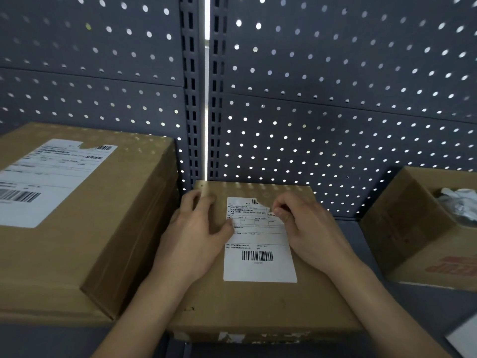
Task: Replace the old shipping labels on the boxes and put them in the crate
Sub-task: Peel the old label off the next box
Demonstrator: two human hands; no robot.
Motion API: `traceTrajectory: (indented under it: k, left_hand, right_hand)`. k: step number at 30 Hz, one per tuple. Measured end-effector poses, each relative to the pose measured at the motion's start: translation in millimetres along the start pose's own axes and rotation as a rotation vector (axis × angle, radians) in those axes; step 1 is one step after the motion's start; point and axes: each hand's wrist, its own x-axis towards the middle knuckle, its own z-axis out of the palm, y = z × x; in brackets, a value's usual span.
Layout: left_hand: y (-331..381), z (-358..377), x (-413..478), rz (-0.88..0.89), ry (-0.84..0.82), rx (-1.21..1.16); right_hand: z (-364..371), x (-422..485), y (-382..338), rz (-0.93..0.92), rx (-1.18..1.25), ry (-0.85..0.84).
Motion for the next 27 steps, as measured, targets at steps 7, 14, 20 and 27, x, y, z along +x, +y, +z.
traceTrajectory:
  k: [7,14,20,27]
  left_hand:
    - [-0.1,0.3,-1.0,0.012,0.011,0.004]
    - [-0.2,0.4,-0.2,0.009,0.014,0.006]
    - [-0.2,0.5,0.0,0.007,0.009,0.012]
    - [0.3,1.0,-0.2,0.014,0.014,0.017]
  right_hand:
    - [-1.3,-1.2,-2.1,0.022,0.087,0.023]
    - [7.6,0.0,7.3,0.010,0.023,0.042]
    - [5.1,-0.2,2.9,-0.074,-0.071,0.059]
    - [-1.3,-4.7,-5.7,-0.100,-0.061,0.054]
